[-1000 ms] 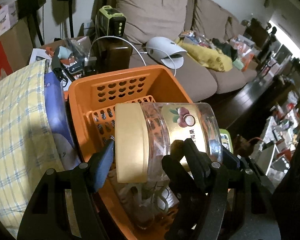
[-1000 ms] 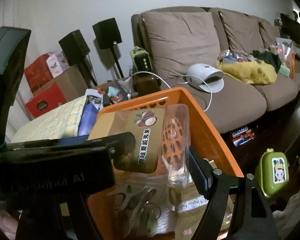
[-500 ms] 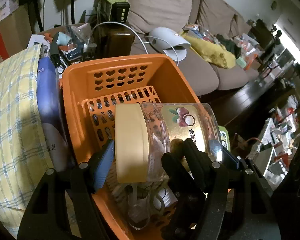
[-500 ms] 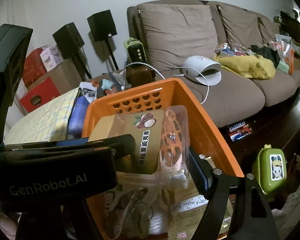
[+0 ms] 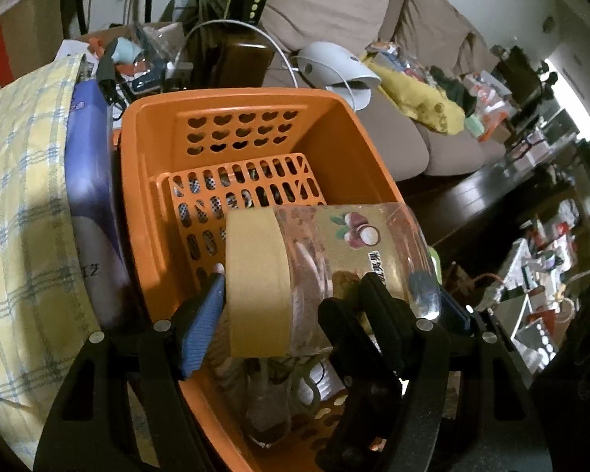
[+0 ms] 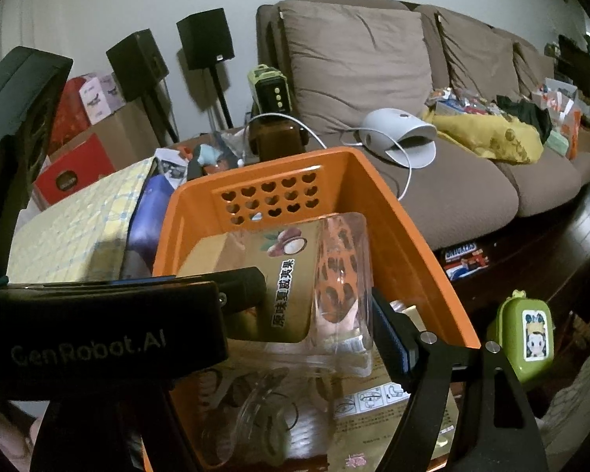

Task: Organize objects
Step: 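Lower the clear jar into the orange basket with the left gripper, then open the left gripper to release the jar into the basket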

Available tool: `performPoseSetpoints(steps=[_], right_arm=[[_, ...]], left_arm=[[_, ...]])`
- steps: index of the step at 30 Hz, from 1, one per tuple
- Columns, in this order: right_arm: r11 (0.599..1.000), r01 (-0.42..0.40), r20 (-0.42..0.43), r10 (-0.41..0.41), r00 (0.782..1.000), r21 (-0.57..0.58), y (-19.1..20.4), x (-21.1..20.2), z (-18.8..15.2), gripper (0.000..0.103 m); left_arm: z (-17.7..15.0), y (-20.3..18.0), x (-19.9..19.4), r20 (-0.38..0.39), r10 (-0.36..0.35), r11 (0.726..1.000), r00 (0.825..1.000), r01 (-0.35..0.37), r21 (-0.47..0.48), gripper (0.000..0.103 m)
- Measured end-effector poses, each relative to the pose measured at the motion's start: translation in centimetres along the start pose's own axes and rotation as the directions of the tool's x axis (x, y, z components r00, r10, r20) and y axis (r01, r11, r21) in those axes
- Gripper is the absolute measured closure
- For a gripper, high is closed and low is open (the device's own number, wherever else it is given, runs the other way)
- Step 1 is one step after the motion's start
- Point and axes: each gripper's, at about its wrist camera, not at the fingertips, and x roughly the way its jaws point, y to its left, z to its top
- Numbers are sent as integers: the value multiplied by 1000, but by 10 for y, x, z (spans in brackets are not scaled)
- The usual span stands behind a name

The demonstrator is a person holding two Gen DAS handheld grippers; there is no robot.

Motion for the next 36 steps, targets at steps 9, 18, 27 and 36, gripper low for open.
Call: performPoseSetpoints(steps=[9, 18, 27, 36], right_arm=[[998, 43, 15, -43, 999, -41, 1, -1, -1, 23], [997, 31, 67, -26, 997, -75, 8, -15, -1, 19], [996, 24, 74, -18, 997, -81, 13, -19, -3, 18], [1000, 0, 61, 0, 998, -1, 3, -54, -5, 18]], left_arm=[[-6, 4, 1, 6, -48, 998, 999, 48, -44, 26], [0, 7, -16, -2, -216, 971, 976, 215, -105, 23], [-1, 20, -55, 70, -283, 949, 957, 290, -124, 19], [-18, 13, -93, 127, -218, 975, 968, 221, -10, 19]])
